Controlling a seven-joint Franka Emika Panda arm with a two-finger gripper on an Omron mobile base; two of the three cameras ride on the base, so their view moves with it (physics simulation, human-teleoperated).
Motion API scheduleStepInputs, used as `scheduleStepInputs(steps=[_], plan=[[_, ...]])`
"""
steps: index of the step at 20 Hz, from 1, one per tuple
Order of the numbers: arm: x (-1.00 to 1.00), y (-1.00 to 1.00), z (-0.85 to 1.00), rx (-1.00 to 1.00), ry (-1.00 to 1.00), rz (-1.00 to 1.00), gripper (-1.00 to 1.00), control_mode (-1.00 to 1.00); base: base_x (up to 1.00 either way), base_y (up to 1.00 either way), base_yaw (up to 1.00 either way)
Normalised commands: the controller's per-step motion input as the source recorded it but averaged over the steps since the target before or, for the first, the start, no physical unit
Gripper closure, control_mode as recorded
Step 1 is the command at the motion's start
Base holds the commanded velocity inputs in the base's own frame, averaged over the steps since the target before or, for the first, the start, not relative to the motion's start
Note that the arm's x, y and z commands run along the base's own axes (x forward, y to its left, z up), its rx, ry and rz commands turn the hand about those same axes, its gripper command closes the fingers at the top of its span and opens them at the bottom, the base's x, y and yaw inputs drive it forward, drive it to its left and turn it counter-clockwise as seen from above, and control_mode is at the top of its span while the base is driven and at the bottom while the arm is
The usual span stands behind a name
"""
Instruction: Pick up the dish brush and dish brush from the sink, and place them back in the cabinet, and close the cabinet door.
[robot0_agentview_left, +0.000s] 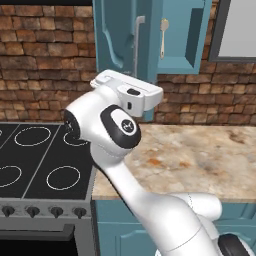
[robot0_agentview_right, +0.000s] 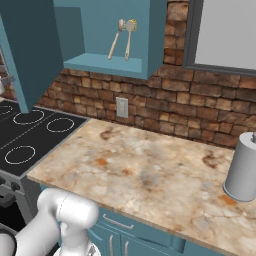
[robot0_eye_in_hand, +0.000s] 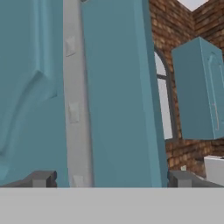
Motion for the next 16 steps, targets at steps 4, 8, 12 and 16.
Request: scheduleStepInputs(steps=[4, 8, 12, 16], plan=[[0.1, -0.37, -0.06, -0.02, -0.02, 0.0, -1.0, -1.0, 0.0, 0.0, 0.0], [0.13, -0.33, -0.07, -0.03, -0.01, -0.01, -1.0, -1.0, 0.0, 0.0, 0.0], [0.16, -0.26, -0.09, -0.03, 0.0, -0.02, -1.0, -1.0, 0.0, 0.0, 0.0], [0.22, -0.25, -0.08, -0.03, 0.0, -0.03, -1.0, -1.0, 0.0, 0.0, 0.0]])
